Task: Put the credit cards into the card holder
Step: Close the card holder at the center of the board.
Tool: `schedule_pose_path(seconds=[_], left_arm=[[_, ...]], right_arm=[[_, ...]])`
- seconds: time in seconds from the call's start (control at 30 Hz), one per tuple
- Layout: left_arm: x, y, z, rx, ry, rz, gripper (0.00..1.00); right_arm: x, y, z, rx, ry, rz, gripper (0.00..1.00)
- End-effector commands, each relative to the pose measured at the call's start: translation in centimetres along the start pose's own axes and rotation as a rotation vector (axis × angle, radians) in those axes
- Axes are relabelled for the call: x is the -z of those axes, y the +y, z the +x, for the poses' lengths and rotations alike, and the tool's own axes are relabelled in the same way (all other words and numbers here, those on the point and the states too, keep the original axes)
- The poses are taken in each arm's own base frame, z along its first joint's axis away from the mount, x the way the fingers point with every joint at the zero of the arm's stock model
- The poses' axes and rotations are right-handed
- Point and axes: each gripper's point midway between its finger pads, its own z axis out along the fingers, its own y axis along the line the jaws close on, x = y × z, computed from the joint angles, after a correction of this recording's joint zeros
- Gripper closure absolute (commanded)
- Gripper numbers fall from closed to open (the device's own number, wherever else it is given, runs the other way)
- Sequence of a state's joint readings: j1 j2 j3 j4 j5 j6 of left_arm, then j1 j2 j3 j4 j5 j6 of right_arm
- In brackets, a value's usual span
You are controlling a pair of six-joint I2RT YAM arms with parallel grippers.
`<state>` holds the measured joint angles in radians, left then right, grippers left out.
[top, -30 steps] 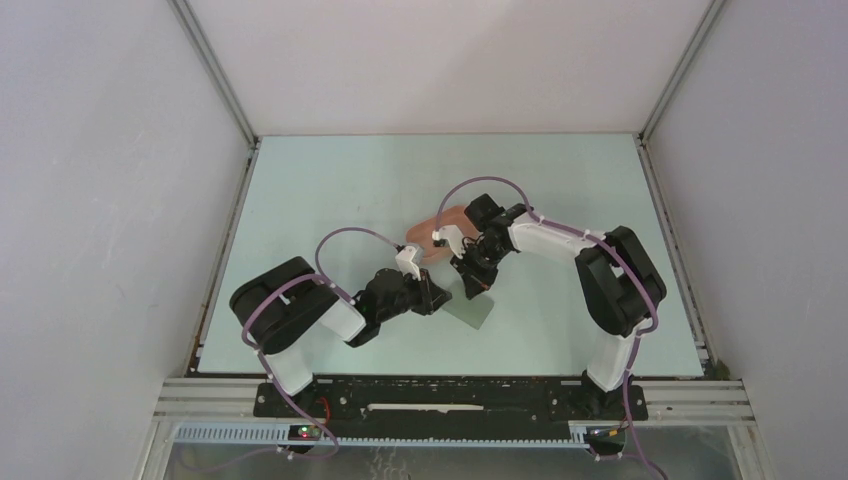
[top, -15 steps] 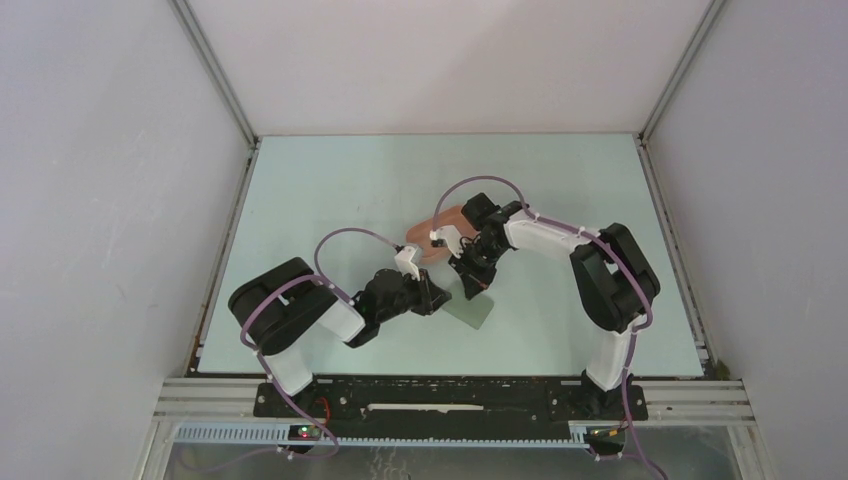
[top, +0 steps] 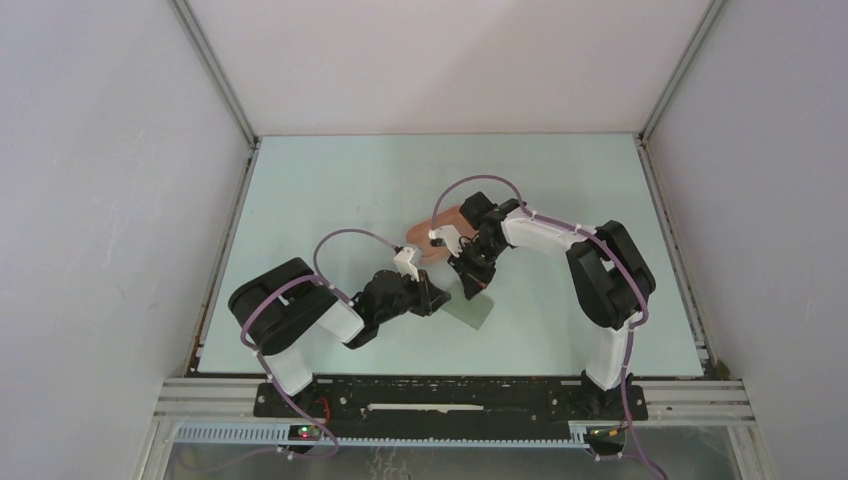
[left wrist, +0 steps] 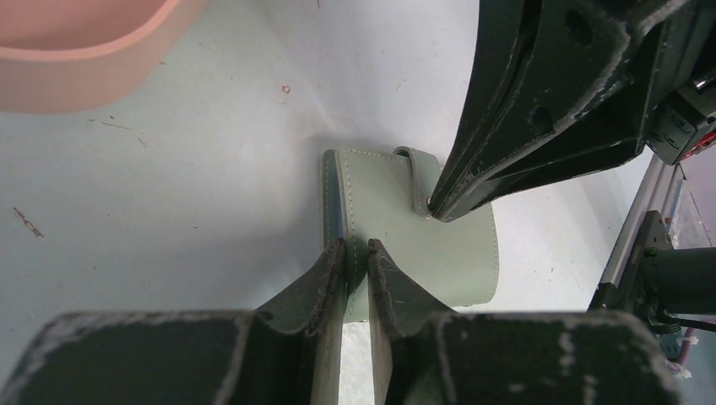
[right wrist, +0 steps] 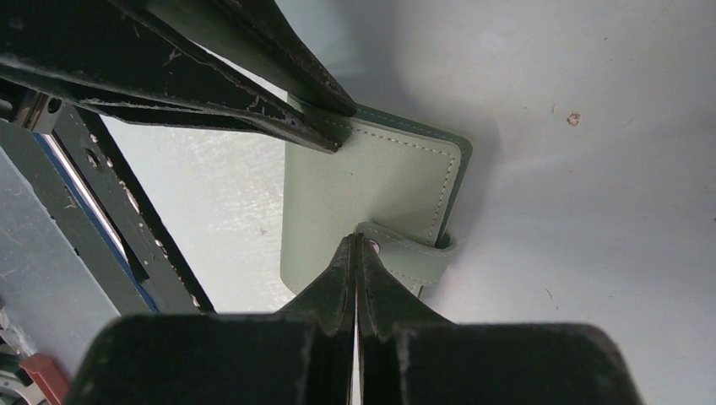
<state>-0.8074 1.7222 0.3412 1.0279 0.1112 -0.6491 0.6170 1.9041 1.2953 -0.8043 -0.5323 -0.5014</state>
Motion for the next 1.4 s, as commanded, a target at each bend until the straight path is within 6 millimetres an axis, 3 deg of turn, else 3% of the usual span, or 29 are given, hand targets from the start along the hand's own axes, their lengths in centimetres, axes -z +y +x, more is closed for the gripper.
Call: schedule_pose_path(seconds=[0.0,0.37,0.4,0.47,0.53,0.7,0.97,1.17,1.23,1.3,1.33,1.37], left_arm=[[0.6,-0.8,-0.3,-0.002,-0.018,0.034,0.8],[0.7,-1.2,-0.4,0.003,-0.016,0.051,0.8],[0.7,-1.3,-0.5,0.002,-0.018,0.053,0.8],[0.8,-1.4,-0.6,-0.001,-0.022,0.059,0.8],[0.9,-1.8,-0.8,-0.004,-0.027,0.068,0.79],[1.9,-2.6,-2.0,-0.023,-0.039,0.073,0.75],[4.5,-3.3,-4.3,-0.123,-0.078,0.038,0.67],[7.3,-4.3,-8.0,-0.26,-0.143,-0.014,0.64],[8.7,-4.9,-9.4,-0.313,-0.161,-0.029,0.63],[9.8,-5.2,-10.9,-0.357,-0.188,-0.056,0.6],[10.4,-5.4,-11.6,-0.371,-0.2,-0.069,0.56],[10.9,-5.4,-12.2,-0.374,-0.211,-0.087,0.49]], right_arm=[[-2.8,-1.7,4.4,-0.034,0.178,0.054,1.0],[-2.9,-1.8,4.6,-0.034,0.189,0.052,1.0],[-2.6,-1.5,4.1,-0.028,0.172,0.042,0.99],[-1.6,-0.7,2.8,-0.013,0.122,0.013,0.86],[-0.1,0.2,1.5,0.019,0.059,-0.011,0.72],[4.9,2.3,-0.7,0.125,-0.084,-0.025,0.59],[12.8,4.9,-2.2,0.315,-0.326,0.091,0.55],[18.9,6.8,-2.8,0.421,-0.559,0.255,0.52],[20.7,7.6,-2.8,0.418,-0.636,0.26,0.4],[21.1,8.9,-2.0,0.385,-0.691,0.174,0.09],[20.6,9.8,-1.7,0.387,-0.7,0.106,0.02],[20.0,10.5,-1.5,0.39,-0.698,0.055,0.01]])
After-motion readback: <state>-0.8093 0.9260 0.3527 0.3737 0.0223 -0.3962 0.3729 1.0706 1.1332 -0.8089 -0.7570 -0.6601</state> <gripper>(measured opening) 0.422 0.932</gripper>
